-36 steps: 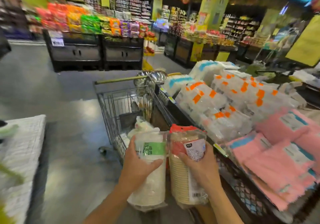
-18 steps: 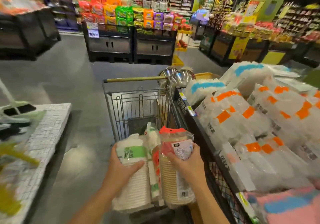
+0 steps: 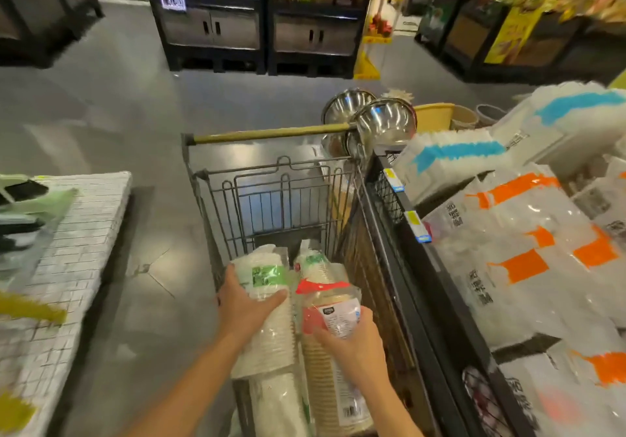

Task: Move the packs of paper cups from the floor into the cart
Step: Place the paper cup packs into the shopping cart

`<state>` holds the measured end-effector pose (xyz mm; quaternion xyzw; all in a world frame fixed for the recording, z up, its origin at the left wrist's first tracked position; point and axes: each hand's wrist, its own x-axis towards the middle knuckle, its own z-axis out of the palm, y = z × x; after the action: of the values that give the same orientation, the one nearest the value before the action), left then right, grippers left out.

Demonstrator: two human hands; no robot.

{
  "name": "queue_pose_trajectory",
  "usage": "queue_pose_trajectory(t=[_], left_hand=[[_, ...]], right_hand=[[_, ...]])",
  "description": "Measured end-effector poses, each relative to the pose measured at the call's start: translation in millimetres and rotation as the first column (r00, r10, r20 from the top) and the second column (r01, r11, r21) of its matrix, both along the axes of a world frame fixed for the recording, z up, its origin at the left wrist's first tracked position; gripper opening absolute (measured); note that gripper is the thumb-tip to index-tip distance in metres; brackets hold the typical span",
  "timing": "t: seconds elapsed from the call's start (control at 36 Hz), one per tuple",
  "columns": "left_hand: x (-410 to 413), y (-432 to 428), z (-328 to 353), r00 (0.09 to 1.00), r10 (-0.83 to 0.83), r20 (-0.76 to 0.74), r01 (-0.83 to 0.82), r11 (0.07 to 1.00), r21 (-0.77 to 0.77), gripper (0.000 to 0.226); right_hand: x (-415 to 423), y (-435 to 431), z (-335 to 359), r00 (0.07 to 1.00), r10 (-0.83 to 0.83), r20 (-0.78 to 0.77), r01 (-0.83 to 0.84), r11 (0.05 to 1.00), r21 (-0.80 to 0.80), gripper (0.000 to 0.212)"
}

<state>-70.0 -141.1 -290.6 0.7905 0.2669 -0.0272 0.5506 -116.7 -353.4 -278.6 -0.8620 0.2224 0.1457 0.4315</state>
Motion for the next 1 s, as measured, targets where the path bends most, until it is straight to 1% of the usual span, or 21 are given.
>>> queue_pose_trajectory(t=[0.11,0.17,0.22,0.31,0.42,0.47,0.56,0.58,0.64,0.67,0.69,0.75,0.83,0.89,0.92,1.0], left_hand=[[45.6,10.1,-35.5,0.99,-0.082,-0.112,0.081,0.997,-0.013,0.135],[63.9,14.5,-57.8,0.981,-0.105,-0.163,0.099,0.994,-0.042,0.137],[81.4,18.7,-82.0,0.973,-0.112,-0.204,0.102,0.993,-0.059,0.137],[103.2,19.8,-107.2,0.959,-0.083,-0.273,0.067,0.995,-0.069,0.136],[124.4,17.1,-145.6,0.93,0.012,-0.368,-0.023,0.999,-0.025,0.137],[133.0,11.9,-163.7,0.916,0.034,-0.399,-0.055,0.998,-0.041,0.14],[138.2,6.1,-185.9,0.901,0.052,-0.43,-0.063,0.998,-0.011,0.137],[137.6,4.9,-193.4,0.893,0.053,-0.448,-0.06,0.998,0.0,0.132],[135.4,3.6,-210.1,0.875,0.055,-0.481,-0.065,0.998,-0.005,0.123],[134.2,3.3,-219.5,0.872,0.066,-0.485,-0.08,0.997,-0.01,0.121],[134.1,3.8,-227.8,0.867,0.067,-0.494,-0.085,0.996,-0.015,0.123],[136.8,2.7,-236.5,0.863,0.049,-0.502,-0.09,0.994,-0.059,0.127],[141.1,1.2,-240.3,0.858,0.021,-0.514,-0.075,0.994,-0.084,0.122],[144.4,2.5,-236.6,0.847,0.024,-0.531,-0.071,0.995,-0.069,0.12],[146.1,4.4,-230.8,0.826,0.024,-0.562,-0.074,0.995,-0.066,0.119],[152.7,12.3,-211.1,0.789,0.018,-0.614,-0.104,0.989,-0.104,0.115]], right_hand=[[35.6,16.4,-17.4,0.994,-0.052,-0.093,0.047,0.997,-0.063,0.103],[54.0,22.9,-20.8,0.991,-0.055,-0.123,0.045,0.995,-0.084,0.107],[77.6,28.0,-25.3,0.986,-0.057,-0.156,0.042,0.994,-0.099,0.106],[121.4,35.9,-35.4,0.98,-0.056,-0.192,0.026,0.988,-0.155,0.111],[187.2,55.6,-52.0,0.982,0.001,-0.189,-0.049,0.968,-0.248,0.118],[216.0,67.5,-65.1,0.98,0.04,-0.195,-0.094,0.956,-0.279,0.115],[243.0,80.9,-94.4,0.963,0.081,-0.256,-0.151,0.951,-0.268,0.109],[247.2,85.4,-106.1,0.96,0.092,-0.266,-0.161,0.955,-0.25,0.111],[251.1,94.8,-127.5,0.962,0.103,-0.253,-0.165,0.958,-0.236,0.122],[251.6,99.0,-136.4,0.964,0.101,-0.245,-0.163,0.956,-0.245,0.124],[253.2,102.3,-143.4,0.966,0.102,-0.236,-0.167,0.948,-0.272,0.121],[258.9,105.1,-154.6,0.965,0.119,-0.234,-0.194,0.924,-0.331,0.11],[270.4,105.5,-159.7,0.962,0.128,-0.242,-0.213,0.905,-0.368,0.102],[275.0,105.8,-155.9,0.957,0.136,-0.255,-0.225,0.904,-0.364,0.106],[274.8,105.7,-151.9,0.956,0.138,-0.259,-0.225,0.91,-0.348,0.109],[265.7,101.1,-132.4,0.955,0.15,-0.256,-0.225,0.929,-0.293,0.119]])
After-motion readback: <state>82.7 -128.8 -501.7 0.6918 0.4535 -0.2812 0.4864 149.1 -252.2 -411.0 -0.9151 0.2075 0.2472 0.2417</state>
